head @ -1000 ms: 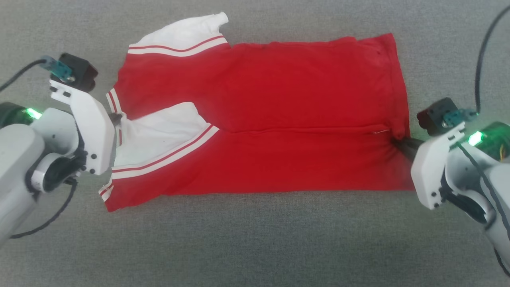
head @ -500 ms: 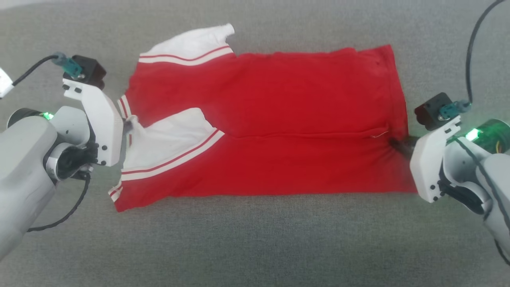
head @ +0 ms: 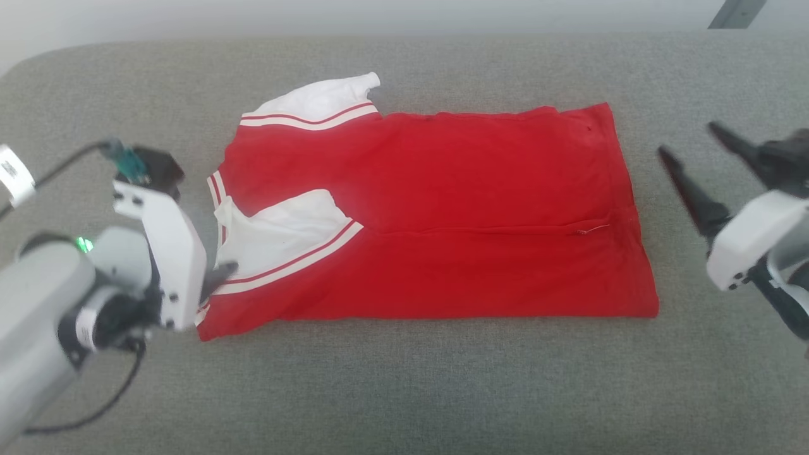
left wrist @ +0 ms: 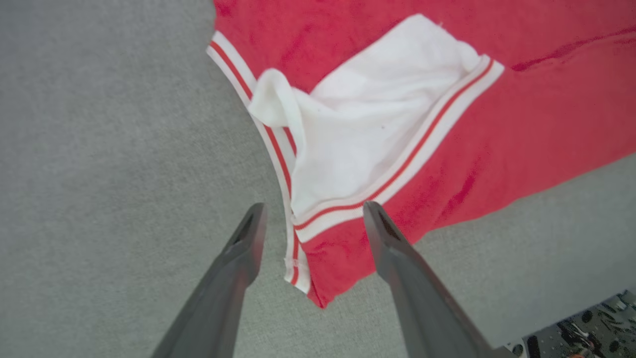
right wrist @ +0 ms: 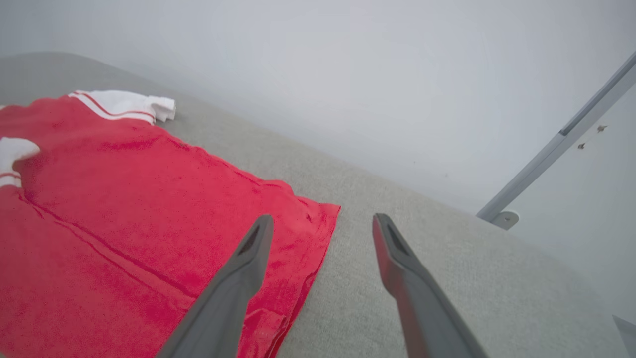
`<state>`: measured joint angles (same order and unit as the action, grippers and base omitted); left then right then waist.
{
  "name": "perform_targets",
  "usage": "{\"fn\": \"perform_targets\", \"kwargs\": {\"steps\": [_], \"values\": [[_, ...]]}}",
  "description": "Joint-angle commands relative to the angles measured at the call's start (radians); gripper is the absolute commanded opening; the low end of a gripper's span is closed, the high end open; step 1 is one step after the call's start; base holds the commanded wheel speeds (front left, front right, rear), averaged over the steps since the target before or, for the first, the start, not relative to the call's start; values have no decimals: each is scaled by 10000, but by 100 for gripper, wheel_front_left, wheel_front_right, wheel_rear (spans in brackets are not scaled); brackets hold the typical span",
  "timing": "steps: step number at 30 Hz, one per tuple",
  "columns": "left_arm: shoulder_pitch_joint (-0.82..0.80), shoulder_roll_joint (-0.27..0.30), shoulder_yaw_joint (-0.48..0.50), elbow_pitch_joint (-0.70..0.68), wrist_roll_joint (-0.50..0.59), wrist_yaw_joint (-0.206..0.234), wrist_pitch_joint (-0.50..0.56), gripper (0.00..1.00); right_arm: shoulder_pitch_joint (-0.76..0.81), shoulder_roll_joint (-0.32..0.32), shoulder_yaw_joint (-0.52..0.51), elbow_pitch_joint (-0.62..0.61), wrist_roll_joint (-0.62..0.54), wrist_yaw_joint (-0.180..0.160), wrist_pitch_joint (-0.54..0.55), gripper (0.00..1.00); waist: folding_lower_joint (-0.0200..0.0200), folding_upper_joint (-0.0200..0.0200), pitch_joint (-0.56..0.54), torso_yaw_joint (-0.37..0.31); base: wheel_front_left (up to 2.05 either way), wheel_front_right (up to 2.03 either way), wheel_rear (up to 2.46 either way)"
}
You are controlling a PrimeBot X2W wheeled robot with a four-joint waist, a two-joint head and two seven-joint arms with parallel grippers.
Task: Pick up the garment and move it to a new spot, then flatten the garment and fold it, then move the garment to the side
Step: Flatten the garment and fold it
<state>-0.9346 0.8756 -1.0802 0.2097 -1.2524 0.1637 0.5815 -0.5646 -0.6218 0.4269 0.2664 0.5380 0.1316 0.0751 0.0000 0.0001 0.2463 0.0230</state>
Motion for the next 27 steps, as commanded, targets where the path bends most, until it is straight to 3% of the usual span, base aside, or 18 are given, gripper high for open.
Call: {"fn": "perform_targets", "kwargs": {"steps": [1,7,10,11,14,22,23,24,25,27], "values": [[372,164,-16,-443,-222,325,72,100,378,298,-720,-185,-601,-18,-576,100,0,-1,14,-27,0,0,0],[1166,697,-94,-1374,-433,1066,-33,100,1631,1901,-3236,-1548,-2559,-18,-1855,100,0,-1,158,-236,0,0,0],[1455,795,-83,-1291,-540,1176,-200,100,2200,2776,-4112,-2463,-3339,-18,-2195,100,0,-1,253,-381,0,0,0],[1583,788,-69,-1130,-585,1171,-318,100,2519,3344,-4514,-2981,-3697,-18,-2354,100,0,-1,323,-473,0,0,0],[1755,716,-80,-746,-687,1175,-399,100,2943,3985,-4802,-3575,-4060,-18,-2409,100,0,-1,429,-600,0,0,0],[1933,211,-165,262,-883,935,-452,100,3562,4714,-4993,-4189,-4362,-17,-2150,100,0,-1,620,-755,0,0,0],[1983,97,-159,384,-1007,891,-413,89,3606,4750,-5005,-4243,-4355,-17,-2094,100,0,-1,634,-765,0,0,0],[2003,0,-201,453,-983,817,-342,25,3662,4800,-5026,-4275,-4291,-18,-1995,100,0,-1,641,-767,0,0,0],[2037,-105,-218,521,-1083,818,-283,0,3719,4874,-5040,-4291,-4160,-17,-1844,100,0,-1,644,-768,0,0,0],[2035,-204,-335,578,-1052,728,-165,0,3846,4941,-5049,-4177,-3854,-17,-1325,100,0,-1,653,-766,0,0,0]]}}
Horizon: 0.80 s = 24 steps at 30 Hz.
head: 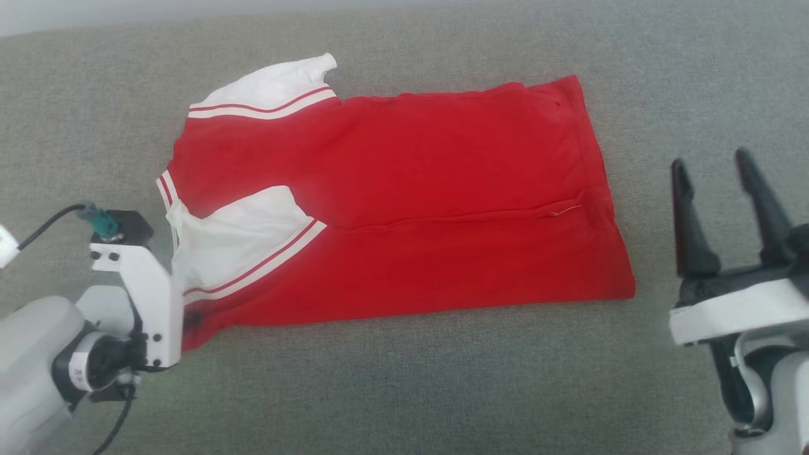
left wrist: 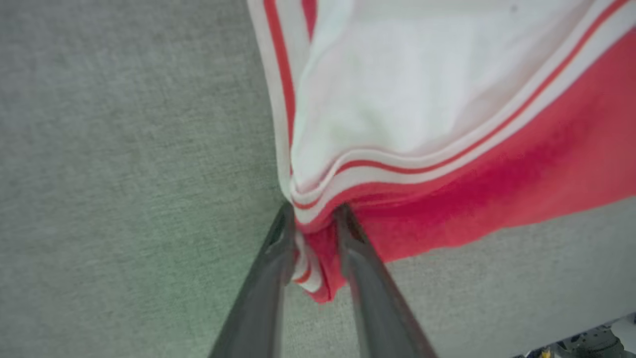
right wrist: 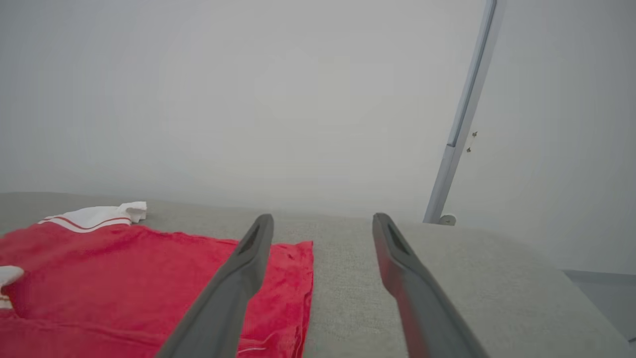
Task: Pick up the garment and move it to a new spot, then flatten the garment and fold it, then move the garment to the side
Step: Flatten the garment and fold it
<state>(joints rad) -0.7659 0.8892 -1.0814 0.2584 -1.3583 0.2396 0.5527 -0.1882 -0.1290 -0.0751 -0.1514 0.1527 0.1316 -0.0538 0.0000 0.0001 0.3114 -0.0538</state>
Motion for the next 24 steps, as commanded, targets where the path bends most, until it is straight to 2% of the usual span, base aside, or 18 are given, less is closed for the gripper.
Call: {"fn": "perform_targets", "kwargs": {"steps": [1,8,12,23,24], "values": [[333,-385,-325,84,7,-67,105,0,129,14,32,111,209,-17,340,100,0,-1,9,8,0,0,0],[189,-692,-294,-16,64,-216,-18,0,274,-253,217,879,1789,-12,3334,100,0,-1,133,195,0,0,0],[91,-880,-331,-88,144,-250,-40,0,176,-456,245,1454,2139,-11,4829,100,0,-1,232,384,0,0,0],[-119,-1354,-420,-180,293,-416,-108,0,-403,-384,359,2811,2387,-9,7024,100,0,-1,459,851,0,0,0],[-128,-1386,-436,-151,313,-445,-121,0,-443,-423,430,2923,2329,-9,7185,47,0,-1,463,884,0,0,0]]}}
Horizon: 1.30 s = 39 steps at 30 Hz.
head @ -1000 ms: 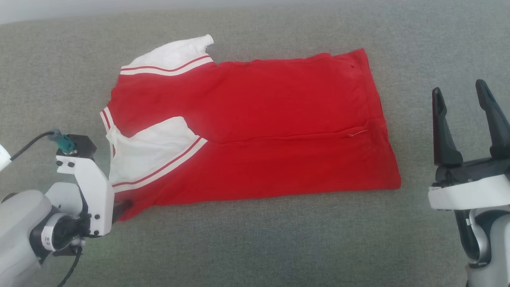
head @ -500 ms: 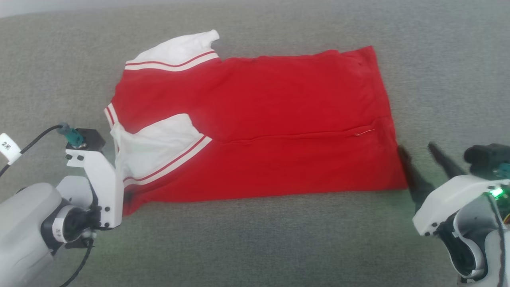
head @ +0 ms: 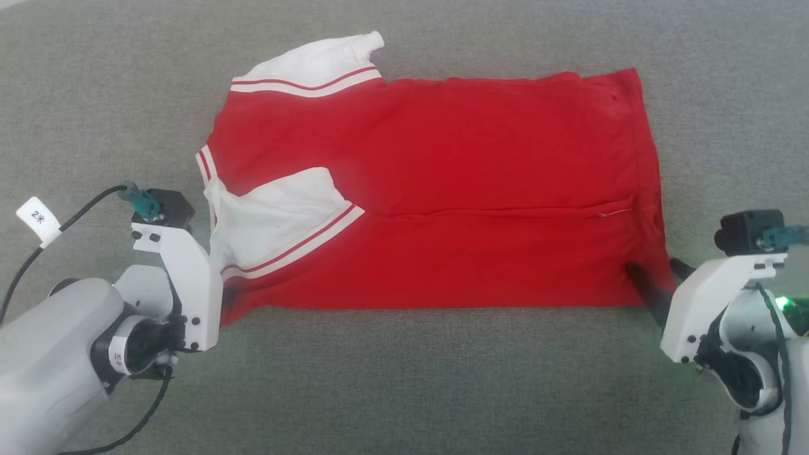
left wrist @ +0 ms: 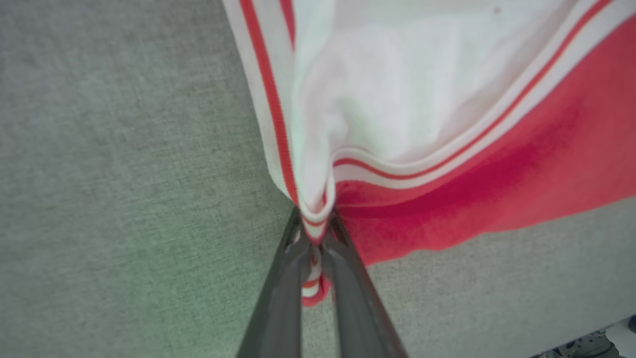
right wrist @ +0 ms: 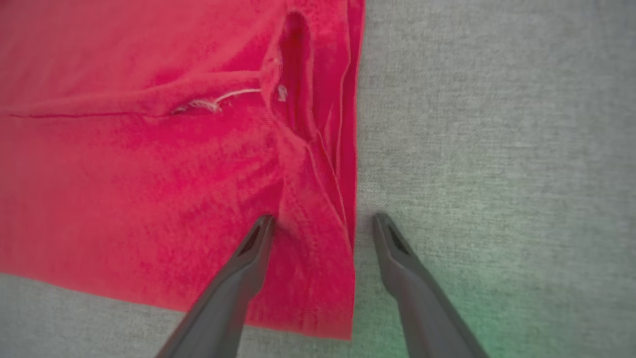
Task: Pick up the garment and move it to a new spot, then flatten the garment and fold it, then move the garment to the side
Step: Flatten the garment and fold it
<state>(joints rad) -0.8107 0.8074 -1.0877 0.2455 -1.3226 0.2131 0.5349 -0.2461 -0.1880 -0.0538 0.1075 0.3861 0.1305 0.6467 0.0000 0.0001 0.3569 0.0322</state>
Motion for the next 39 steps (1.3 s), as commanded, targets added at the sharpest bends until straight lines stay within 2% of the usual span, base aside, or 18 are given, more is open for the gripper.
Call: {"fn": "perform_targets", "kwargs": {"steps": [1,5,11,19,27,33,36,37,38,39], "values": [[323,-597,-379,5,-50,-187,42,0,111,147,253,439,-48,3,341,0,0,-1,6,50,0,0,0],[346,-644,-383,138,-37,-297,-1,0,60,34,218,515,-129,1,761,0,0,-1,-52,150,0,0,0],[277,-364,-325,85,-110,-327,167,0,71,-283,175,51,-70,-1,1153,0,0,-1,-263,212,0,0,0],[68,571,-139,-987,-80,357,627,0,439,-1053,435,-1365,278,-1,2168,0,0,-1,-588,236,0,0,0],[432,1477,-138,-2415,-190,1194,866,0,1281,-1669,268,-2572,695,-1,2992,0,0,-1,-707,210,0,0,0],[939,1554,-291,-2895,-293,1530,854,0,1638,-1666,149,-2545,818,-1,2957,0,0,-1,-627,178,0,0,0],[1100,1354,-337,-2719,-416,1586,811,0,1587,-1565,250,-2334,788,-1,2809,0,0,-1,-599,167,0,0,0],[1116,1320,-390,-2626,-367,1543,839,0,1528,-1522,303,-2257,797,-1,2764,13,0,-1,-595,159,0,0,0],[1095,1272,-412,-2546,-319,1496,815,24,1478,-1526,388,-2189,775,-1,2731,32,0,-1,-588,151,0,0,0],[1083,1203,-394,-2445,-335,1475,758,42,1435,-1514,438,-2131,757,-1,2679,65,0,-1,-583,140,0,0,0]]}}
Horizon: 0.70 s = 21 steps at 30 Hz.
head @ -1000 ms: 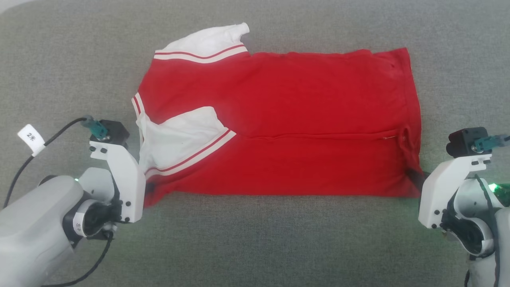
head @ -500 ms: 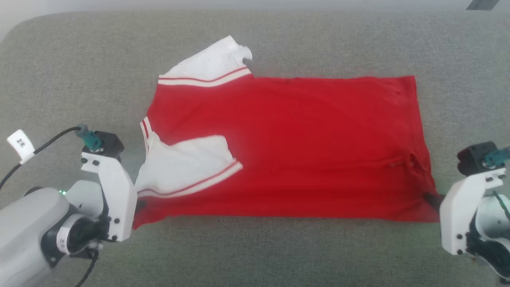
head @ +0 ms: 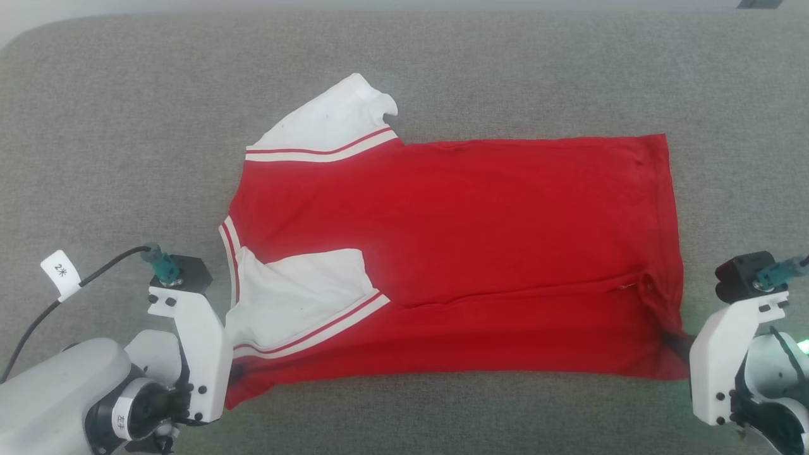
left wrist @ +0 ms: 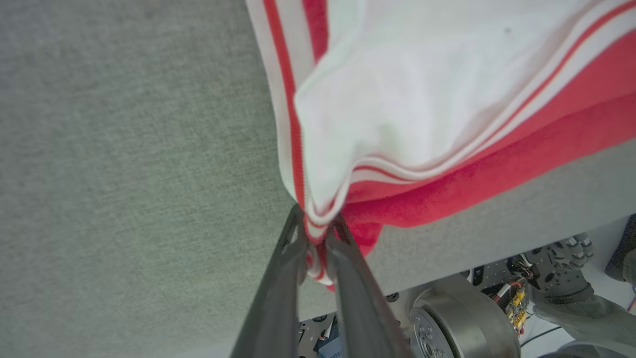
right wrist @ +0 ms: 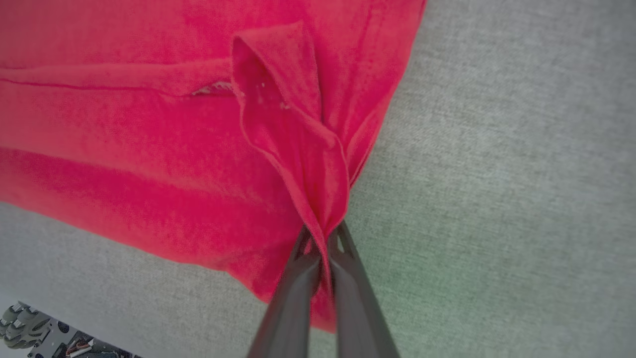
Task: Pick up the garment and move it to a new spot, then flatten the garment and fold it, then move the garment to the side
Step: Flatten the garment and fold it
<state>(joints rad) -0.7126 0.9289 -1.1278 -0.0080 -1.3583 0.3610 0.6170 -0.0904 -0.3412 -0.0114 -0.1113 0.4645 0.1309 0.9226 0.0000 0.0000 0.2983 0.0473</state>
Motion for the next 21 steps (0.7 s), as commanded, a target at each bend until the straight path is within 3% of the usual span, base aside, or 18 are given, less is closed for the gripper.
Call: {"fn": "perform_targets", "kwargs": {"steps": [1,2,3,13,16,21], "values": [[98,-71,16,163,17,-54,-92,51,-156,84,21,127,21,-4,-128,100,0,0,5,-25,0,0,0],[89,-104,19,225,12,-80,-82,84,-172,99,64,154,39,-4,-152,100,0,0,6,-40,0,0,0],[54,-97,15,263,22,-117,-50,100,-187,81,117,163,51,-4,-182,100,0,0,2,-56,0,0,0],[-1004,887,331,-841,432,312,634,100,-72,92,-259,-743,87,-4,-901,100,0,0,-164,-395,0,0,0],[-1567,1051,568,-1081,736,220,596,100,-339,207,-375,-1219,-110,-3,-1915,100,0,0,-114,-623,0,0,0],[-2507,783,900,-408,1140,-530,374,100,-884,834,-413,-1412,-752,-1,-4460,100,0,0,136,-1200,0,0,0]]}}
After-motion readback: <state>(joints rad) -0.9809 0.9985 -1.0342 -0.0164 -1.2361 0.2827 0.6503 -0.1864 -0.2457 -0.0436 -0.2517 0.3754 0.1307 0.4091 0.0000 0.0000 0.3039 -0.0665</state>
